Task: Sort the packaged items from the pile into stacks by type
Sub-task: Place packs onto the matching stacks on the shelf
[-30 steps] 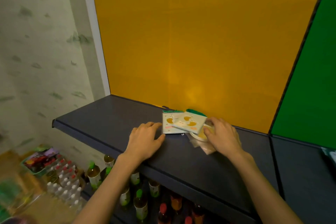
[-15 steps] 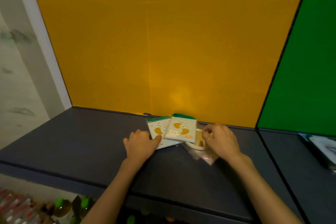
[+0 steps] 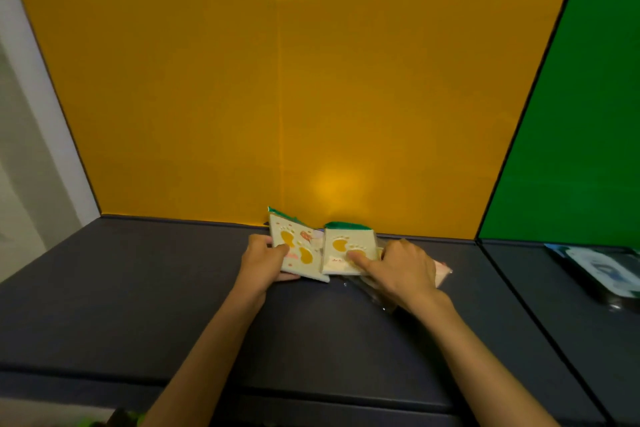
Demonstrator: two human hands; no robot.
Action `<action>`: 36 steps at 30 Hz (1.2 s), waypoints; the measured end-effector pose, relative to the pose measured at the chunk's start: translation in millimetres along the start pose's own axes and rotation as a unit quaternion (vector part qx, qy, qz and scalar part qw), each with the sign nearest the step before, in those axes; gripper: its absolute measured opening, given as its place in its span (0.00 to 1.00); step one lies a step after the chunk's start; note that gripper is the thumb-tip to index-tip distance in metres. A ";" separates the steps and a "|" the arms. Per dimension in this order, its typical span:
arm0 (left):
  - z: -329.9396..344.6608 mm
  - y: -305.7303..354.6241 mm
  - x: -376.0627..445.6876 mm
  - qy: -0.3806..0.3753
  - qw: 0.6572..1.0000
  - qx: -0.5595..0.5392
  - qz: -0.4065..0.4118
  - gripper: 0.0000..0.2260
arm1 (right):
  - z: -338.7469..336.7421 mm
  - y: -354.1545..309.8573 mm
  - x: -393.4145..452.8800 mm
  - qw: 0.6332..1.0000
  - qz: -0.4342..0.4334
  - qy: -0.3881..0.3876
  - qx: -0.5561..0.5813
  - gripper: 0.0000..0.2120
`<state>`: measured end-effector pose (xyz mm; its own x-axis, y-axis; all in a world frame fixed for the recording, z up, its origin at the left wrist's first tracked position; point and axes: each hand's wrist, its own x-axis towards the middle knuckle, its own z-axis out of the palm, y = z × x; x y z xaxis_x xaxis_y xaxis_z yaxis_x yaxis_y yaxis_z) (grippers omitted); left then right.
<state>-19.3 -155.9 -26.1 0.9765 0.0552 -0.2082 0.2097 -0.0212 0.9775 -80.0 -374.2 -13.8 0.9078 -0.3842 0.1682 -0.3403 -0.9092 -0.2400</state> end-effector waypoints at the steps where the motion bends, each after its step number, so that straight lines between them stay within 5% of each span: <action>1: -5.3 3.1 -2.0 0.007 1.000 -0.010 0.008 0.11 | -1.0 -4.9 -0.5 1.000 0.009 -0.005 -0.007 0.44; 6: -42.8 9.5 -6.4 0.013 0.998 -0.057 0.038 0.11 | -5.6 -18.3 -3.6 0.999 0.032 -0.036 -0.008 0.40; 11: -60.1 14.1 -14.3 -0.027 0.991 -0.126 0.044 0.08 | -6.7 -18.0 4.0 0.984 0.084 -0.095 0.122 0.29; 13: -60.1 14.4 -14.8 -0.042 0.990 -0.126 0.040 0.09 | -8.7 -14.6 6.7 0.959 0.107 -0.125 0.231 0.24; 17: -44.7 13.9 -14.9 -0.071 0.991 -0.113 0.024 0.09 | -22.3 -1.0 -3.2 0.851 0.169 -0.182 0.463 0.18; 28: 74.1 20.6 -67.4 -0.213 0.970 -0.114 0.032 0.12 | -62.4 135.0 -64.0 0.729 0.242 -0.030 0.640 0.12; 36: 185.8 5.3 -152.1 -0.271 0.957 -0.095 0.030 0.12 | -97.6 262.5 -123.9 0.703 0.265 0.040 0.659 0.10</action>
<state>-157.5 -349.9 4.8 0.8793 -0.4680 -0.0879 0.1909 0.1773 0.9655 -305.7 -580.9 -4.4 0.7050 -0.6681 -0.2379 -0.0550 0.2829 -0.9576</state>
